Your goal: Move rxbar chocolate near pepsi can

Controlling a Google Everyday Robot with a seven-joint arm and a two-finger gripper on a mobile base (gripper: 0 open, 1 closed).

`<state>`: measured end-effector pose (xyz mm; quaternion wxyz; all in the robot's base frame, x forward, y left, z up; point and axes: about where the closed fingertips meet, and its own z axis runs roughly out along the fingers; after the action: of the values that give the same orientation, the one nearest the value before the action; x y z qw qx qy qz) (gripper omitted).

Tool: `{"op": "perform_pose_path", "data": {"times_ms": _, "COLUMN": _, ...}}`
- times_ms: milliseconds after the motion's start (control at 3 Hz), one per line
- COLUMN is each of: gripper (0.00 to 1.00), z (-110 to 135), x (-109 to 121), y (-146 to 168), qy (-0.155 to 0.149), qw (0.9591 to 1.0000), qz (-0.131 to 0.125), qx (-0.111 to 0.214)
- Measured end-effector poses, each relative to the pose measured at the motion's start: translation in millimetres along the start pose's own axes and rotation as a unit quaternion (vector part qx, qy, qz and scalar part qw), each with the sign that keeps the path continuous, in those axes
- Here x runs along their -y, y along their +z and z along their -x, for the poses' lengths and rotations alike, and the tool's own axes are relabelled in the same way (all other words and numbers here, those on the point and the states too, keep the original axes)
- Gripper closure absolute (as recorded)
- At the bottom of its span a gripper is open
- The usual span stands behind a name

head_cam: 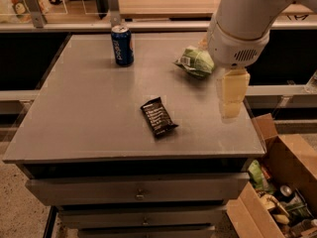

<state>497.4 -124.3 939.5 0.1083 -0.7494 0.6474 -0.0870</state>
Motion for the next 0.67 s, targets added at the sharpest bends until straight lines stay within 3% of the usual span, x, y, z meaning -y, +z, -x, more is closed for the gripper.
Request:
{"op": "perform_pose_path", "data": {"times_ms": 333, "gripper": 0.0, "z": 0, "x": 0, "y": 0, "qy": 0.0, "qw": 1.0, "qz": 0.0, "qx": 0.0}}
{"op": "perform_pose_path", "data": {"times_ms": 667, "gripper": 0.0, "z": 19, "x": 1, "y": 13, "qy": -0.04, "qw": 0.999, "qz": 0.016, "qx": -0.012}}
